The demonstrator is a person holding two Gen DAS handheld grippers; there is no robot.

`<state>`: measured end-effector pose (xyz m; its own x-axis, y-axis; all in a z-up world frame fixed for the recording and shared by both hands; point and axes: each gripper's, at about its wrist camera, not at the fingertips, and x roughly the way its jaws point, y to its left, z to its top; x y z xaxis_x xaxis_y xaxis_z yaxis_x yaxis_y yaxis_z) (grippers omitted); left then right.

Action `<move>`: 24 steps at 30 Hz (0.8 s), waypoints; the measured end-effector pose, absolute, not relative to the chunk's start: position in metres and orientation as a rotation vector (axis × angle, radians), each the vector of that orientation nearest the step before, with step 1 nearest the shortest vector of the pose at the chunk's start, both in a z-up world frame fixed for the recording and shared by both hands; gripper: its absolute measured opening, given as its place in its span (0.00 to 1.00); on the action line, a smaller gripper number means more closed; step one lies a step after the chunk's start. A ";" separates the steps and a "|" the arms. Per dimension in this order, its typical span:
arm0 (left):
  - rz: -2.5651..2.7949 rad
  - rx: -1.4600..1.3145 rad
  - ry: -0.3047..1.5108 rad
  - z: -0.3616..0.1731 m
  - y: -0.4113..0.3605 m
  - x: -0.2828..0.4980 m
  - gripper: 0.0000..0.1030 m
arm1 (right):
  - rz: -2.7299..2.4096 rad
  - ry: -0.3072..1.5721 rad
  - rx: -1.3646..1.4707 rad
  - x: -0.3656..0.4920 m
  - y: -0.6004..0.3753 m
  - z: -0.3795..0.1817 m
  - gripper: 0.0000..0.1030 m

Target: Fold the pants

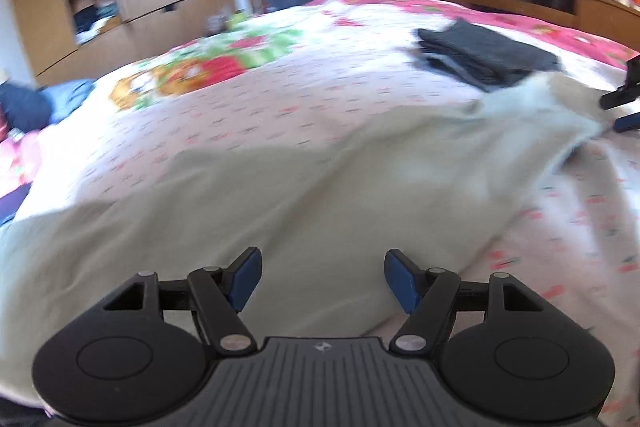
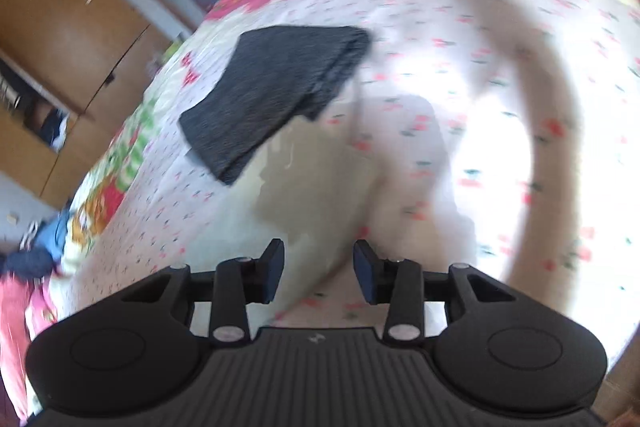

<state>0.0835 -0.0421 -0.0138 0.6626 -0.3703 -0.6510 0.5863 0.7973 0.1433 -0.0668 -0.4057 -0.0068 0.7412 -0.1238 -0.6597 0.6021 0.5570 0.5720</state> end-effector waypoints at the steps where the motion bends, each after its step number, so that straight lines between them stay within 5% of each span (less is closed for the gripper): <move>1: -0.570 0.383 0.640 -0.013 -0.050 0.081 0.78 | -0.464 0.580 0.911 -0.075 -0.409 -0.011 0.36; 21: -0.685 0.553 0.591 0.007 -0.122 0.052 0.79 | -0.353 0.428 1.059 -0.065 -0.423 -0.034 0.48; 24: -0.674 0.547 0.603 0.004 -0.121 0.055 0.79 | -0.386 0.402 1.034 -0.082 -0.424 -0.027 0.33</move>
<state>0.0548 -0.1210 0.0044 0.6274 -0.4052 -0.6650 0.7058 0.6567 0.2657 -0.0818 -0.4238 -0.0270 0.8617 -0.1186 -0.4934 0.4883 0.4581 0.7428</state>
